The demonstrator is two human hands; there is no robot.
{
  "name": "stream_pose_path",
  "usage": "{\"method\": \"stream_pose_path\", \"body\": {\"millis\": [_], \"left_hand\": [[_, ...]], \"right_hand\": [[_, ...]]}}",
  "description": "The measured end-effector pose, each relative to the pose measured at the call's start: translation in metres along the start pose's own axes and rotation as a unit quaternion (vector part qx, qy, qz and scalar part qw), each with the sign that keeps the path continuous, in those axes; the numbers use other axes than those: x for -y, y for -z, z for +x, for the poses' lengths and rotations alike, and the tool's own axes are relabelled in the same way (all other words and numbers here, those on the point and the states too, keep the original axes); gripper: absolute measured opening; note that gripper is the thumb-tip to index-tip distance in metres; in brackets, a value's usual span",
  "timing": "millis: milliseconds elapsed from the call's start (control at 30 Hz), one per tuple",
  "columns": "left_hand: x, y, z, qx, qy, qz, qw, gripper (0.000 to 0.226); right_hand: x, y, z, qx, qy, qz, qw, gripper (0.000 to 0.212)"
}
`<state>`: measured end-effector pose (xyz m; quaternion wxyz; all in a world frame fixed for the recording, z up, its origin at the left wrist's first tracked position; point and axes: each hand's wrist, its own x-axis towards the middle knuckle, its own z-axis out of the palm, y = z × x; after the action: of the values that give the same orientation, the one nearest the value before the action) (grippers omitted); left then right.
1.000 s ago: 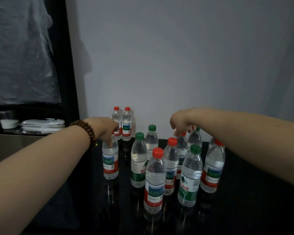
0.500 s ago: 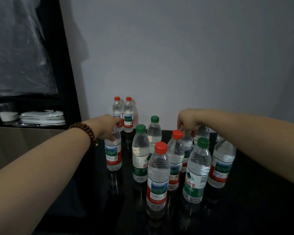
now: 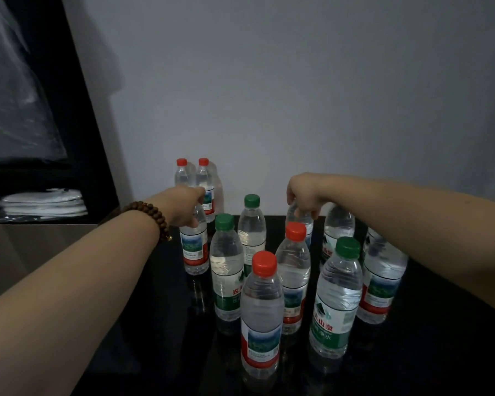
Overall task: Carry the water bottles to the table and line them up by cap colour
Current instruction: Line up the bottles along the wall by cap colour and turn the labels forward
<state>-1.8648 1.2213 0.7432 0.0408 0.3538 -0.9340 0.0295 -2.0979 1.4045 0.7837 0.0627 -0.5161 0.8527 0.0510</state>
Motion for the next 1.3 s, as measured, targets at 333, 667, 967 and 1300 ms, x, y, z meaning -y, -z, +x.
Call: {"method": "stream_pose_path", "body": {"millis": [333,667,967,1300], "left_hand": [[-0.001,-0.008,0.057,0.0,-0.018,-0.008,1.0,0.059],[-0.008,-0.012,0.108,-0.012,-0.025,0.006,1.0,0.054],[-0.012,-0.013,0.139,-0.007,-0.032,-0.006,0.999,0.055],[-0.013,-0.019,0.178,-0.016,-0.03,-0.001,0.999,0.057]], "right_hand": [[0.008,0.01,0.046,0.0,0.022,-0.016,1.0,0.047],[0.018,0.015,0.097,-0.016,0.059,-0.014,0.998,0.045],[0.028,0.02,0.132,-0.034,0.081,-0.033,0.996,0.042],[0.037,0.022,0.168,-0.055,0.086,-0.051,0.993,0.042]]}}
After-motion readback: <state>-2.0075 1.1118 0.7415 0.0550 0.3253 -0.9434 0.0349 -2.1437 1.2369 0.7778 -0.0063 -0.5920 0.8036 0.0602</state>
